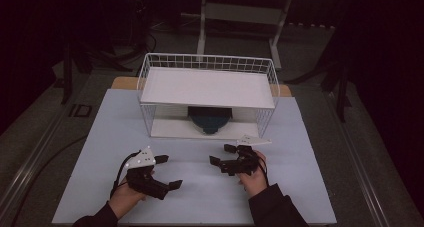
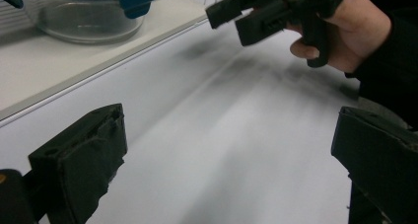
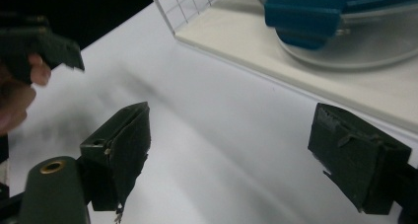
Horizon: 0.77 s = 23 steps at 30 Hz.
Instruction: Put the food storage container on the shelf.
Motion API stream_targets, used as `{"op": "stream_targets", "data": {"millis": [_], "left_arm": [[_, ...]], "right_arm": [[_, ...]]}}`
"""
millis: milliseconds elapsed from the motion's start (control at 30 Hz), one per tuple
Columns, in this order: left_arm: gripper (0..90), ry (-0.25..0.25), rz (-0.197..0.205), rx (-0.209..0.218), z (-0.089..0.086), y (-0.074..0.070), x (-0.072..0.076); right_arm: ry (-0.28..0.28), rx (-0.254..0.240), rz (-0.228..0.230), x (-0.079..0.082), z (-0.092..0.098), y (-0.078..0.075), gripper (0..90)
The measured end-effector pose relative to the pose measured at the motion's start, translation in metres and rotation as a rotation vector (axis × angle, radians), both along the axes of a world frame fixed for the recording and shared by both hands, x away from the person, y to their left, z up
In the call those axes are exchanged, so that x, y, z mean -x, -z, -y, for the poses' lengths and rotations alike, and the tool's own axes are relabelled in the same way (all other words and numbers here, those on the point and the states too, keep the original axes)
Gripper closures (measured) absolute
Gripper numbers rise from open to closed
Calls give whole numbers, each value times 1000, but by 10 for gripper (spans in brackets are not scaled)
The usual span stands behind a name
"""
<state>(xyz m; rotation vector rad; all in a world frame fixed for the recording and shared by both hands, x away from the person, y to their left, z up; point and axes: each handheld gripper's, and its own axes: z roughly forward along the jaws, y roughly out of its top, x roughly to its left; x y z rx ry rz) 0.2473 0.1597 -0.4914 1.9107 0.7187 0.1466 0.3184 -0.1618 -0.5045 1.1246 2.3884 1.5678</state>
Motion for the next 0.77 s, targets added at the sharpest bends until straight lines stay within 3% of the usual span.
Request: {"op": "stream_targets", "data": {"millis": [367,767], "left_arm": [[8,5,1,4,0,1,1],[8,17,2,-5,2,2,1]], "right_arm": [[34,26,8,24,29,5,163],[62,32,19,25,38,7,168]]}}
